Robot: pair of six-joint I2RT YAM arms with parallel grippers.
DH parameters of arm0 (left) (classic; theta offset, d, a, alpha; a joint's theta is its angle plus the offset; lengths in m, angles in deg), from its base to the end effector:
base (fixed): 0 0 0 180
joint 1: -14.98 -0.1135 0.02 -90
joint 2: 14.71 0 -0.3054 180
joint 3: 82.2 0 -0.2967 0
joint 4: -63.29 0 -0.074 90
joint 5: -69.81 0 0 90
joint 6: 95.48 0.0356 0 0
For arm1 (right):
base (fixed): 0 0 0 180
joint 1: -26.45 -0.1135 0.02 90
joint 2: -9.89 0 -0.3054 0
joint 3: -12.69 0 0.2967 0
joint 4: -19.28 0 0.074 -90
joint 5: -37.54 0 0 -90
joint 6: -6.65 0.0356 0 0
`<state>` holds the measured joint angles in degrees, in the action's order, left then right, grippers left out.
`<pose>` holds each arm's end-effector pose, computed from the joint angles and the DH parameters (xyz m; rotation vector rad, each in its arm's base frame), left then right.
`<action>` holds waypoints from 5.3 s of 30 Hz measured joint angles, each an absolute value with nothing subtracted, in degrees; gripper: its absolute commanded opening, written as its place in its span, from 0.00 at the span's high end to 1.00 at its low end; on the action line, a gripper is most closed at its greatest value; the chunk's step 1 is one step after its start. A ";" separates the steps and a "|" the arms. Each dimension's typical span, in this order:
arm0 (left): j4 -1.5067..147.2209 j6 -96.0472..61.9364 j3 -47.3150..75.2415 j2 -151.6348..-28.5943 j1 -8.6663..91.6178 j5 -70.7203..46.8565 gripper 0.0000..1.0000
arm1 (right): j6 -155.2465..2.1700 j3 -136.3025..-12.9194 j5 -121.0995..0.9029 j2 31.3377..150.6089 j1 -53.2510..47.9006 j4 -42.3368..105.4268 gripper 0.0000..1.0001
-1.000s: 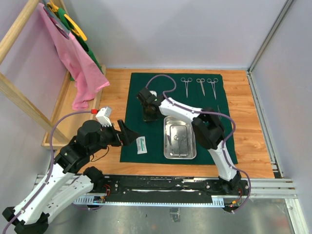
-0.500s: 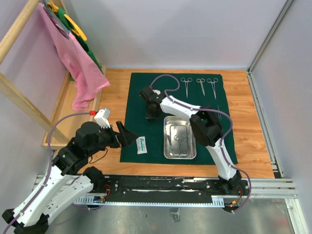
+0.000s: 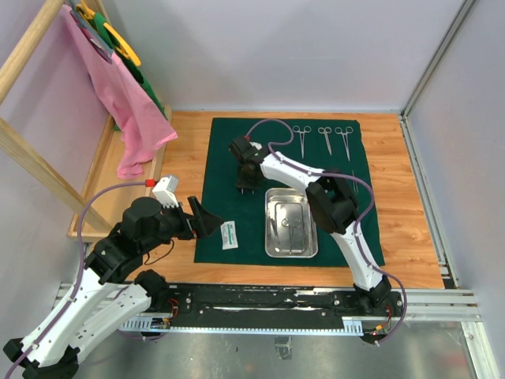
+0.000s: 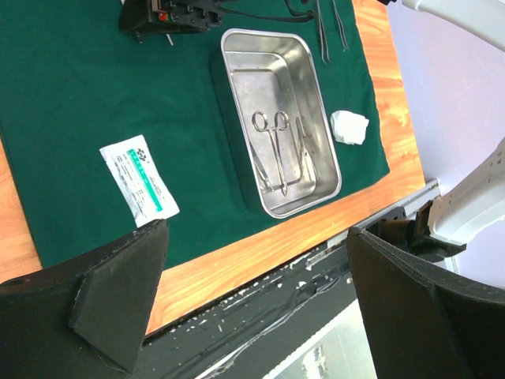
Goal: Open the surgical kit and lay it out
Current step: Place the medical item in the surgical kit, then pick up the medical item from the container, then place the medical item in the surgical kit.
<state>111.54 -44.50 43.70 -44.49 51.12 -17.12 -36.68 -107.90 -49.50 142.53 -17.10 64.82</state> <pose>0.1002 -0.0755 0.3429 -0.0162 2.1025 -0.8784 0.4186 0.3954 0.1837 0.0925 2.6612 0.4997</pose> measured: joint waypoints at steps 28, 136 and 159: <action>106.40 -44.52 43.15 -53.56 51.12 -19.72 0.01 | -51.67 -68.30 -51.51 91.56 -19.72 62.19 0.08; 113.27 -44.30 40.48 -44.10 51.12 -18.94 0.01 | -30.38 -107.11 -46.06 143.80 -22.50 53.56 0.99; 113.66 -44.37 40.48 -45.06 51.12 -19.00 0.01 | -28.98 -100.69 -46.96 140.70 -20.44 48.14 0.61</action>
